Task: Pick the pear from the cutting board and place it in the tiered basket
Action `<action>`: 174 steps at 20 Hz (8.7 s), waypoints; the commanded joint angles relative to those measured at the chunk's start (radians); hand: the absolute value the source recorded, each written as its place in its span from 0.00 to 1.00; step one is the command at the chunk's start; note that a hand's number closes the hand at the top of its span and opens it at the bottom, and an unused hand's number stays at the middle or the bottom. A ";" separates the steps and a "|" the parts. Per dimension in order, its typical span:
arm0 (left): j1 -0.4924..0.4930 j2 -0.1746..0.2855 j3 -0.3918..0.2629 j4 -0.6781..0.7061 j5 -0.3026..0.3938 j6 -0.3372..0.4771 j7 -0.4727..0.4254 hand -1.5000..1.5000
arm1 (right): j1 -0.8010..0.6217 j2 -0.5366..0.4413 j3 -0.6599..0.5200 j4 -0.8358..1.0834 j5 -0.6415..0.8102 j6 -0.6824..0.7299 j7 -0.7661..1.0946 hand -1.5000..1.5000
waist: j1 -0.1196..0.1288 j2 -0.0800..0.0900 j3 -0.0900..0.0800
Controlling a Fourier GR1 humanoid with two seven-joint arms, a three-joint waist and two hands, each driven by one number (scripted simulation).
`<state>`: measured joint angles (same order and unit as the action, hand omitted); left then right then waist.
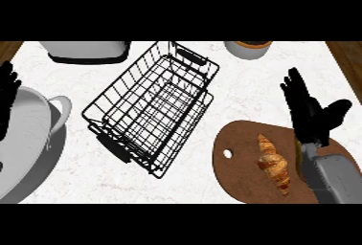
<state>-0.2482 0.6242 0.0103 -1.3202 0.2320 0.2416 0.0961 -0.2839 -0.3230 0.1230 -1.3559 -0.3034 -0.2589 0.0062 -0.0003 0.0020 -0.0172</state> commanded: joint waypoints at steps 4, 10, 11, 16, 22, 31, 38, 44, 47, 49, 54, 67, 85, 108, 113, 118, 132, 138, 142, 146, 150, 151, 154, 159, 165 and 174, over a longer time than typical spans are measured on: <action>0.090 -0.103 -0.065 -0.078 0.060 -0.091 -0.024 0.50 | 0.036 -0.056 0.137 -0.189 0.165 0.065 -0.160 1.00 | 0.004 -0.014 0.016; 0.147 -0.193 -0.121 -0.116 0.106 -0.106 0.007 0.50 | 0.197 -0.055 -0.017 -0.124 0.353 -0.367 -0.071 0.00 | -0.039 -0.016 0.017; 0.144 -0.206 -0.138 -0.091 0.088 -0.119 -0.032 0.50 | 0.230 0.021 0.054 -0.166 0.419 -0.439 -0.120 0.00 | -0.031 -0.009 0.016; 0.137 -0.187 -0.117 -0.173 0.114 -0.121 0.058 0.50 | 0.359 -0.168 0.107 -0.372 0.629 -0.430 -0.027 0.00 | -0.022 -0.010 0.015; 0.190 -0.200 -0.126 -0.191 0.089 -0.096 0.026 0.50 | 0.440 -0.411 0.091 -0.439 0.907 -0.304 0.288 0.00 | -0.039 -0.014 0.007; 0.183 -0.214 -0.152 -0.185 0.074 -0.116 0.012 0.50 | 0.462 -0.551 0.270 -0.688 0.950 0.229 0.774 0.00 | -0.004 -0.003 0.007; 0.205 -0.262 -0.183 -0.192 0.034 -0.119 -0.006 0.50 | 0.175 -0.345 0.364 -0.728 1.015 0.460 1.152 0.00 | 0.018 0.000 0.016; 0.235 -0.247 -0.144 -0.238 0.032 -0.132 0.009 0.50 | 0.216 -0.211 0.425 -0.595 1.176 0.395 1.169 0.00 | 0.009 -0.002 0.017; 0.186 -0.254 -0.115 -0.228 0.057 -0.147 0.062 0.50 | 0.258 -0.241 0.346 -0.570 1.144 0.416 1.095 0.00 | -0.001 -0.002 0.017; 0.242 -0.231 -0.120 -0.357 0.045 -0.130 0.133 0.50 | 0.253 -0.172 0.382 -0.509 1.218 0.382 1.095 0.00 | 0.006 -0.004 0.018; 0.225 -0.218 -0.052 -0.341 0.056 -0.193 0.137 0.50 | 0.286 -0.204 0.276 -0.431 1.255 0.332 0.935 0.00 | 0.002 -0.003 0.018; 0.228 -0.314 -0.058 -0.273 -0.036 -0.196 0.087 0.50 | 0.301 -0.150 0.213 -0.350 1.296 0.439 0.874 1.00 | 0.001 -0.002 0.017; 0.258 -0.335 -0.029 -0.274 -0.063 -0.215 0.068 0.50 | 0.696 -0.151 0.322 -0.571 1.359 0.317 0.756 1.00 | -0.021 -0.009 0.017; 0.173 -0.323 0.019 -0.220 -0.044 -0.262 0.094 0.50 | 0.505 0.049 0.628 -1.257 1.666 0.266 0.857 1.00 | 0.000 -0.004 0.013; 0.219 -0.330 -0.003 -0.296 -0.045 -0.265 0.142 0.50 | 0.221 0.281 0.718 -1.107 1.732 0.461 1.004 1.00 | 0.015 -0.006 0.014; 0.156 -0.331 0.003 -0.281 -0.050 -0.261 0.155 0.50 | -0.137 0.320 0.606 -0.862 1.583 0.466 1.175 1.00 | 0.032 0.001 0.014; 0.153 -0.349 -0.006 -0.220 -0.071 -0.290 0.098 0.50 | -0.574 0.322 0.491 -0.402 1.304 0.287 1.388 1.00 | 0.039 -0.001 0.015; 0.065 -0.358 0.011 -0.198 -0.076 -0.257 0.155 0.50 | -0.603 0.322 0.498 -0.264 1.255 0.193 1.338 1.00 | 0.018 0.000 0.016; 0.189 -0.364 -0.007 -0.260 -0.077 -0.281 0.129 0.50 | -0.675 0.322 0.499 -0.131 1.259 0.134 1.315 1.00 | 0.030 -0.002 0.016; 0.136 -0.375 0.008 -0.226 -0.092 -0.259 0.118 0.50 | -0.669 0.322 0.490 -0.091 1.305 0.087 1.281 1.00 | 0.018 -0.001 0.017; 0.128 -0.388 0.017 -0.155 -0.105 -0.263 0.058 0.50 | -0.693 0.322 0.470 0.029 1.350 -0.007 1.219 1.00 | 0.016 0.003 0.016; 0.158 -0.396 0.010 -0.189 -0.092 -0.261 0.082 0.50 | -0.675 0.323 0.451 -0.022 1.376 -0.078 1.225 1.00 | 0.021 0.001 0.017; 0.165 -0.363 0.012 -0.221 -0.085 -0.301 0.088 0.50 | -0.705 0.323 0.487 0.036 1.362 -0.139 1.251 1.00 | 0.034 0.000 0.017; 0.181 -0.388 -0.008 -0.240 -0.109 -0.281 0.095 0.50 | -0.763 0.323 0.490 0.170 1.310 -0.189 1.217 0.00 | 0.038 0.001 0.017; 0.133 -0.388 0.002 -0.224 -0.102 -0.281 0.120 0.50 | -0.771 0.323 0.441 0.206 1.283 -0.347 1.159 0.00 | 0.034 0.003 0.017; 0.134 -0.378 0.029 -0.200 -0.103 -0.277 0.112 0.50 | -0.713 0.323 0.326 0.052 1.228 -0.565 1.143 0.00 | 0.010 -0.002 0.018</action>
<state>-0.0848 0.2415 0.0279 -1.5360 0.1342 -0.0462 0.1945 -1.0222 -0.0085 0.4801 -1.2443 0.9329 -0.6563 1.0342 0.0244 0.0013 0.0000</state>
